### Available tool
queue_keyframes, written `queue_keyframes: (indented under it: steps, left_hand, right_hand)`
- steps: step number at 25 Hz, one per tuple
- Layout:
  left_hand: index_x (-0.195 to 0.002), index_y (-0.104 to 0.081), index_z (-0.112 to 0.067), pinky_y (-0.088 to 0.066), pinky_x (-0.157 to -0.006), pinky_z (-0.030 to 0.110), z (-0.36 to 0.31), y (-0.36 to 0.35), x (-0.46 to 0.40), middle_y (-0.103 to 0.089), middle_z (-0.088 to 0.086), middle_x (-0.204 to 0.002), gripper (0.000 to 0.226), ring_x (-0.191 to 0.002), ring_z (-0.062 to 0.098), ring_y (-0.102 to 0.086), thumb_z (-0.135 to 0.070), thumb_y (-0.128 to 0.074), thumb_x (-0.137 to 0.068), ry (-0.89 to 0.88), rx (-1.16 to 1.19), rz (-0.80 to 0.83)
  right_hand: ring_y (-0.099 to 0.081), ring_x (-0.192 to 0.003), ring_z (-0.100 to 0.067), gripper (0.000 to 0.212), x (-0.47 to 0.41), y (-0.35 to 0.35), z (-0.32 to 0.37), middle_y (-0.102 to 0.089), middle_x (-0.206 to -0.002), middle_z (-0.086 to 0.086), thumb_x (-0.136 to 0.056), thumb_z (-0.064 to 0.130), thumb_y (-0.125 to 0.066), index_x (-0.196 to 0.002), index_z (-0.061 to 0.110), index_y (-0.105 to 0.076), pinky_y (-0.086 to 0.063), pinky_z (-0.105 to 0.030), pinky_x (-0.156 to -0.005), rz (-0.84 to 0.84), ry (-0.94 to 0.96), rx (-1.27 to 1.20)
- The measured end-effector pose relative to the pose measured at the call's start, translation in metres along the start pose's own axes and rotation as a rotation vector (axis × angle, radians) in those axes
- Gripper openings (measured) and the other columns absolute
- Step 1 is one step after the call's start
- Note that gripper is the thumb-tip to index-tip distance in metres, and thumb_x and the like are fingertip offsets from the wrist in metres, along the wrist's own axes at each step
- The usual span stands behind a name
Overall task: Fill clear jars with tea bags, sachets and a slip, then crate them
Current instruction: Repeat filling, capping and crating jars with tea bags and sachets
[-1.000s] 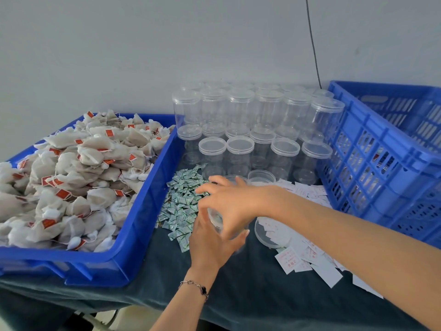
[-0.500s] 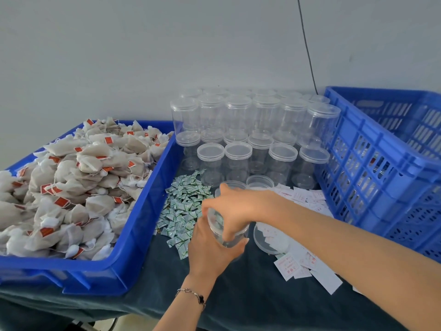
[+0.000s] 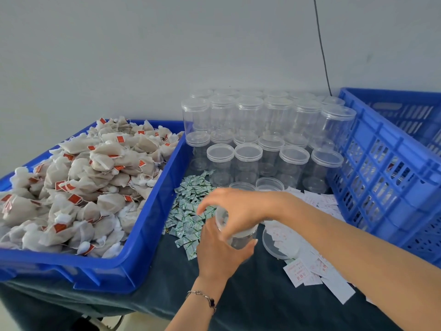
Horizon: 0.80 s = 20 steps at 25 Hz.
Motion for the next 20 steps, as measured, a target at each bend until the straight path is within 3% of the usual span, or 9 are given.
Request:
queue_keyframes:
  steps: [2, 4, 6, 8, 11, 13, 14, 17, 20]
  left_hand:
    - [-0.117, -0.049, -0.020, -0.047, -0.073, 0.029, -0.001, 0.000, 0.000, -0.046, -0.017, -0.099, 0.095, -0.096, 0.015, -0.057, -0.077, -0.061, -0.043, 0.000, 0.012, -0.003]
    - [-0.113, -0.051, -0.021, -0.046, -0.069, 0.026, -0.002, 0.002, 0.001, -0.040, -0.021, -0.091, 0.091, -0.093, 0.013, -0.057, -0.074, -0.061, -0.040, -0.014, 0.027, -0.009]
    - [-0.115, -0.050, -0.018, -0.045, -0.070, 0.024, -0.002, 0.002, 0.000, -0.037, -0.020, -0.091, 0.092, -0.094, 0.012, -0.055, -0.073, -0.064, -0.042, -0.029, 0.032, -0.005]
    - [-0.116, -0.047, -0.015, -0.042, -0.071, 0.023, -0.001, 0.001, 0.001, -0.036, -0.018, -0.094, 0.093, -0.095, 0.011, -0.052, -0.073, -0.065, -0.045, -0.042, 0.015, 0.011]
    - [-0.120, -0.042, -0.016, -0.040, -0.075, 0.024, 0.000, 0.000, 0.001, -0.040, -0.014, -0.103, 0.099, -0.098, 0.010, -0.050, -0.078, -0.062, -0.045, -0.030, 0.006, 0.026]
    - [-0.122, -0.042, -0.016, -0.043, -0.079, 0.025, 0.003, 0.000, 0.000, -0.043, -0.012, -0.107, 0.101, -0.103, 0.012, -0.051, -0.077, -0.062, -0.045, -0.017, 0.025, 0.017]
    - [-0.123, -0.043, -0.015, -0.043, -0.081, 0.026, 0.004, 0.000, 0.000, -0.044, -0.011, -0.109, 0.100, -0.105, 0.013, -0.051, -0.075, -0.065, -0.046, -0.023, 0.029, 0.018]
    - [-0.124, -0.043, -0.016, -0.046, -0.085, 0.028, 0.005, 0.000, 0.001, -0.045, -0.010, -0.113, 0.097, -0.109, 0.013, -0.050, -0.071, -0.069, -0.049, -0.037, 0.029, 0.019]
    - [-0.127, -0.041, -0.015, -0.046, -0.087, 0.028, 0.003, -0.001, 0.001, -0.046, -0.009, -0.116, 0.099, -0.112, 0.013, -0.050, -0.071, -0.070, -0.050, -0.031, 0.023, 0.020]
  right_hand:
    - [-0.019, -0.138, -0.036, 0.074, -0.003, -0.005, -0.009, -0.020, -0.152, -0.008, -0.083, 0.062, -0.052, -0.145, 0.036, -0.022, -0.036, -0.054, -0.101, -0.099, -0.245, 0.093]
    - [-0.035, -0.130, -0.038, 0.081, -0.004, -0.012, -0.014, -0.031, -0.148, -0.013, -0.082, 0.072, -0.039, -0.146, 0.025, -0.023, -0.043, -0.047, -0.092, -0.107, -0.426, 0.276]
    - [-0.052, -0.108, -0.031, 0.068, -0.005, -0.009, -0.010, -0.052, -0.128, -0.010, -0.083, 0.064, -0.044, -0.133, 0.018, -0.041, -0.043, -0.035, -0.073, -0.148, -0.381, 0.356]
    - [-0.051, -0.091, -0.026, 0.059, -0.001, -0.002, -0.006, -0.054, -0.118, -0.008, -0.080, 0.054, -0.054, -0.128, 0.022, -0.043, -0.039, -0.032, -0.064, -0.110, -0.261, 0.345]
    - [-0.044, -0.100, -0.021, 0.059, 0.004, -0.001, -0.009, -0.039, -0.120, -0.001, -0.072, 0.026, -0.073, -0.123, 0.034, -0.043, -0.041, -0.027, -0.064, 0.011, -0.079, 0.162]
    - [-0.037, -0.111, -0.017, 0.065, 0.011, 0.016, -0.013, -0.033, -0.123, 0.004, -0.067, 0.012, -0.075, -0.117, 0.039, -0.043, -0.040, -0.022, -0.068, -0.134, 0.036, 0.017]
    - [-0.035, -0.113, -0.016, 0.069, 0.016, 0.029, -0.023, -0.033, -0.126, 0.004, -0.066, 0.017, -0.075, -0.120, 0.042, -0.041, -0.041, -0.024, -0.075, -0.280, 0.028, -0.034]
    - [-0.031, -0.122, -0.027, 0.075, 0.032, 0.036, -0.076, -0.038, -0.130, -0.003, -0.069, 0.049, -0.072, -0.132, 0.041, -0.033, -0.039, -0.042, -0.094, -0.502, -0.318, 0.016]
    - [-0.047, -0.107, -0.023, 0.068, 0.032, -0.010, -0.123, -0.048, -0.116, -0.004, -0.067, 0.044, -0.078, -0.119, 0.020, -0.041, -0.042, -0.035, -0.083, -0.247, -0.599, -0.068]
Point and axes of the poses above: each hand's wrist, its own x-axis away from the middle knuckle, its own y-axis out of the back of the hand, z = x × y, the point moved 5 cm from there along -x, towards the middle knuckle
